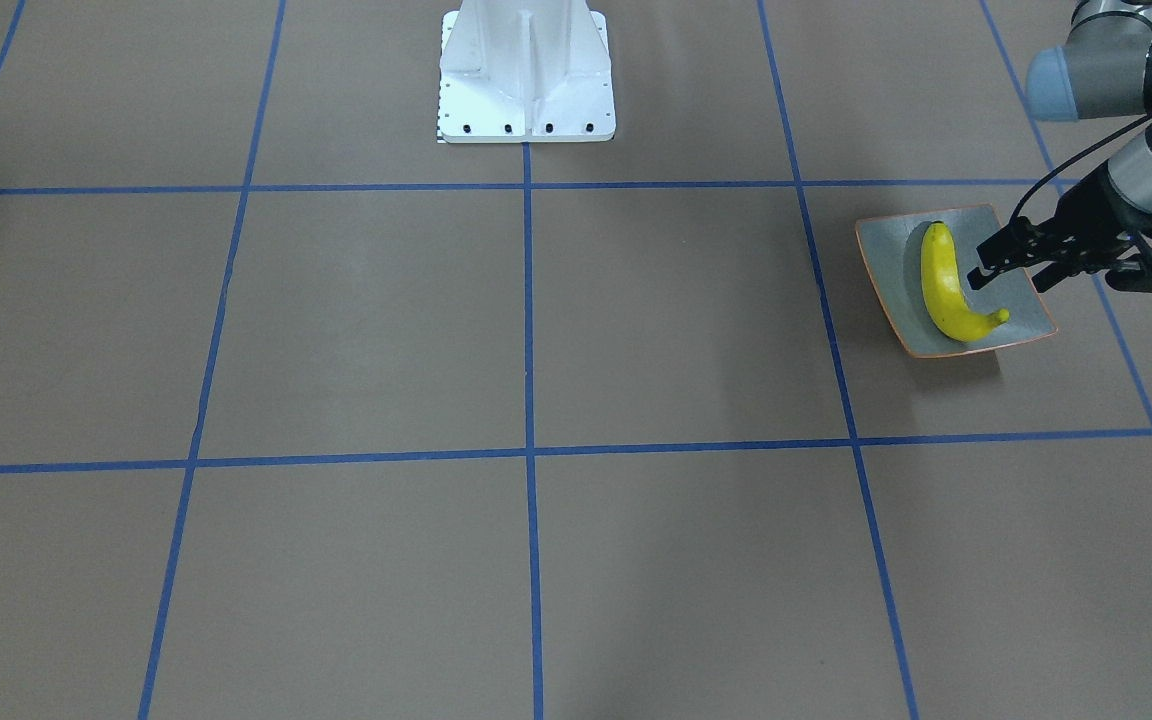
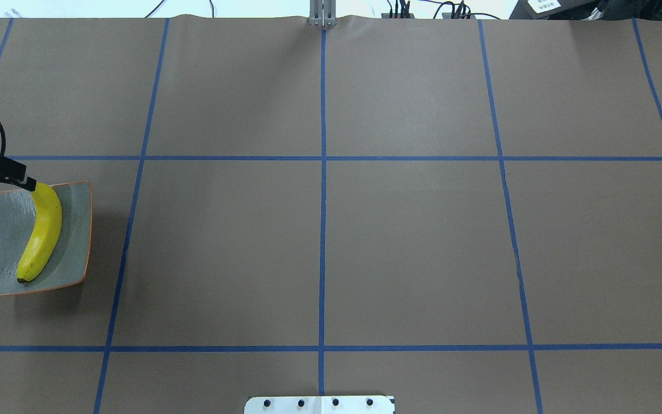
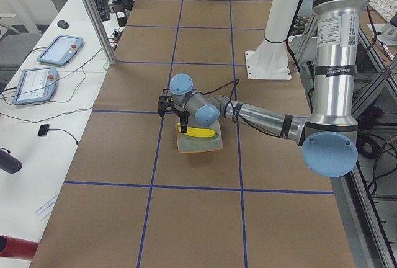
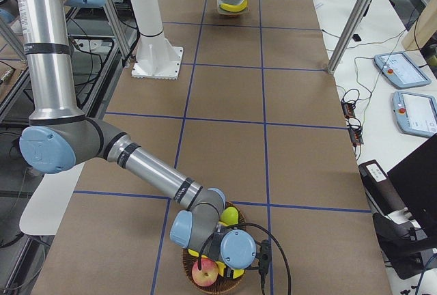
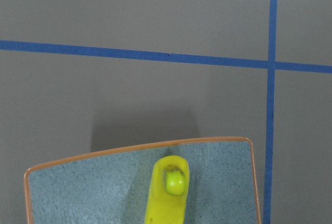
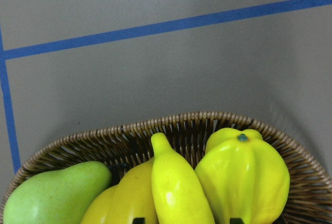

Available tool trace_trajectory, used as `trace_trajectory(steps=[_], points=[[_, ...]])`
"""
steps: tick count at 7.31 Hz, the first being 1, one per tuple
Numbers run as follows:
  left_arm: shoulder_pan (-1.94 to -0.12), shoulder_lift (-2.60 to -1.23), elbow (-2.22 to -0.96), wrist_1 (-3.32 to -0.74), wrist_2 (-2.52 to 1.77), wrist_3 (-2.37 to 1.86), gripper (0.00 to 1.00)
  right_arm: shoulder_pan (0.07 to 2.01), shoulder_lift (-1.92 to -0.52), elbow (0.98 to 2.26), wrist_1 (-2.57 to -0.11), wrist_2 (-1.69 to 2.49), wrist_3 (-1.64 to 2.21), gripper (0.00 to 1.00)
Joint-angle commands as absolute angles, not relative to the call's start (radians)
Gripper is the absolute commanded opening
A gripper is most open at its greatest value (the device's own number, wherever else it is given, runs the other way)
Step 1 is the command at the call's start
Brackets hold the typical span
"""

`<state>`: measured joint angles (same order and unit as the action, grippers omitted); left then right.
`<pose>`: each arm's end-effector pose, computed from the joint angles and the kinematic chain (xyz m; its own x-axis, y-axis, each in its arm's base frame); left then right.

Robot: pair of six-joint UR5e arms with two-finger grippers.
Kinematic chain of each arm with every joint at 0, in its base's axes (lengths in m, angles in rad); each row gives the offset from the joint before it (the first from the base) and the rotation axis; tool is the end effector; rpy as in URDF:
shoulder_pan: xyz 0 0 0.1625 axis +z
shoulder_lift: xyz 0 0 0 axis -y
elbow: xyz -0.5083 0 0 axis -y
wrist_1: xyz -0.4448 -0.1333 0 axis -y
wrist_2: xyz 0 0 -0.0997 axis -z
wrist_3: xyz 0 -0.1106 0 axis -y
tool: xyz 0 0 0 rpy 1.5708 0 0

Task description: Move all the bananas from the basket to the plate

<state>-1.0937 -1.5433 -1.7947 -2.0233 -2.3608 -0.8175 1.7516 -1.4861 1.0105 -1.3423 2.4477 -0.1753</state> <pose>0.2034 -0.5126 0.5856 0.5597 -0.0343 -0.8280 0.0620 0.9981 0.0005 0.1406 -0.5007 0.9656 0.6166 0.1290 0.7766 -0.0679 0.9915 -0.1108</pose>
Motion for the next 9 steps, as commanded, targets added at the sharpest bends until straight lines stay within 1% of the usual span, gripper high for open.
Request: trace_trajectory(steps=[1,3,4,5,6,7,9], points=[[-1.094,-1.543,-1.795,-2.023,-2.361,-0.818,1.00,1.752,-1.479,0.991,-1.342,2.447,-0.179,0.66],[-1.094,-1.543,-1.796,-2.023,-2.361,-0.819,1.00,1.752,-1.479,0.988,-1.342,2.454,-0.175,0.62],[-1.094,-1.543,-1.796,-2.023,-2.361,-0.819,1.00,1.752,-1.477,0.983,-1.344,2.454,-0.172,0.57],[-1.095,-1.543,-1.798,-2.025,-2.361,-0.819,1.00,1.752,-1.477,0.982,-1.345,2.456,-0.169,0.37],[-1.097,-1.542,-1.804,-2.025,-2.361,-0.819,1.00,1.752,-1.476,0.982,-1.347,2.456,-0.154,0.09],[-1.100,-1.542,-1.807,-2.025,-2.361,-0.821,1.00,1.752,-1.470,0.983,-1.347,2.460,-0.152,0.00],[-1.101,-1.542,-1.818,-2.023,-2.362,-0.824,1.00,1.765,-1.456,0.997,-1.347,2.462,-0.161,0.00]])
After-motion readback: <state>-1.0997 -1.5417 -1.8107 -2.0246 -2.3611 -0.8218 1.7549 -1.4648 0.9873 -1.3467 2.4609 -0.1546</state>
